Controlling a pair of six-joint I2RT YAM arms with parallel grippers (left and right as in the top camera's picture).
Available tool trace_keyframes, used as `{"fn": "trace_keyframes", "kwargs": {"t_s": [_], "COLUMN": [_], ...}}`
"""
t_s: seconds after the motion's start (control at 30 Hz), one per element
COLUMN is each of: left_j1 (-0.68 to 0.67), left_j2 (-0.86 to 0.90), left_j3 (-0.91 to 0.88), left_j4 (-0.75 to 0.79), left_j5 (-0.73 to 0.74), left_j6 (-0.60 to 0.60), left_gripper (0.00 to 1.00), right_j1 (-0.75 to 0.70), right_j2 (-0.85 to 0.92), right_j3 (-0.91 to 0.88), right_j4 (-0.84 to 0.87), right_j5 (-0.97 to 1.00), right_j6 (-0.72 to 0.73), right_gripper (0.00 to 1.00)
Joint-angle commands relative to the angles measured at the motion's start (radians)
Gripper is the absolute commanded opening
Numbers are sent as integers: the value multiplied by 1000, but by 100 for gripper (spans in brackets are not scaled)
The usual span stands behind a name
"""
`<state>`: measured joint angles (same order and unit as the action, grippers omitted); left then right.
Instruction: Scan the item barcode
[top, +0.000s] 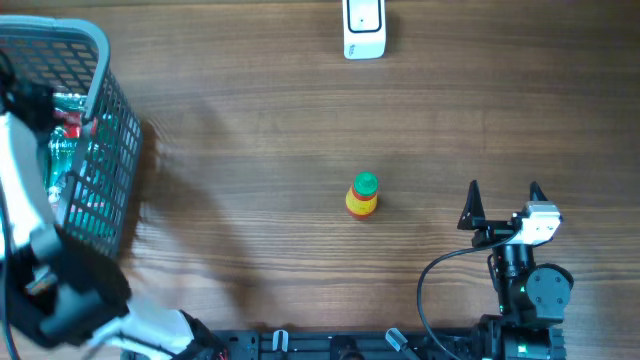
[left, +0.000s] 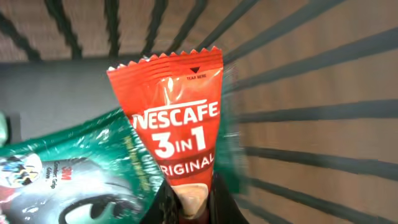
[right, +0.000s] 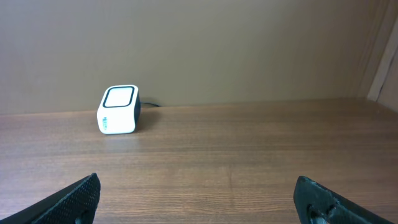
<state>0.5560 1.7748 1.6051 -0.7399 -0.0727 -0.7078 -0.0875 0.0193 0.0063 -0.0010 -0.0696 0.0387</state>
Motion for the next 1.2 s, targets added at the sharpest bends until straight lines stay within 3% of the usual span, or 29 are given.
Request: {"fn": "trace_keyframes", "kwargs": {"t_s": [0.0,0.23,0.4,0.57,0.77,0.93,1.17], "left_j1": [-2,-3,-18,-174,-466,-671,-880], "left_j2": [-145,-354,-490,-530,-465,-346,-126], "left_j3": [24,24,24,24,24,18,-48], "left_j4": [1,47,71,34,-103,-243,-211], "left_j5": [5,18,166,278,246,152,145], "left_j6": [15,11,11,28,157,185,234], "left_gripper": [4,4,4,4,4,4,4], "right_j1": [6,6,6,6,6,6,6], "right_j2": [-5,-5,-5,-5,-5,-5,-5], "right_j3": [-1,-1,-1,-1,-1,-1,-1], "right_j4": [2,2,2,2,2,2,2], "right_j5": [10,10,10,10,10,10,10], "right_j6": [-12,-12,-12,-12,-12,-12,-12], "right_gripper": [100,100,100,100,100,100,100]}}
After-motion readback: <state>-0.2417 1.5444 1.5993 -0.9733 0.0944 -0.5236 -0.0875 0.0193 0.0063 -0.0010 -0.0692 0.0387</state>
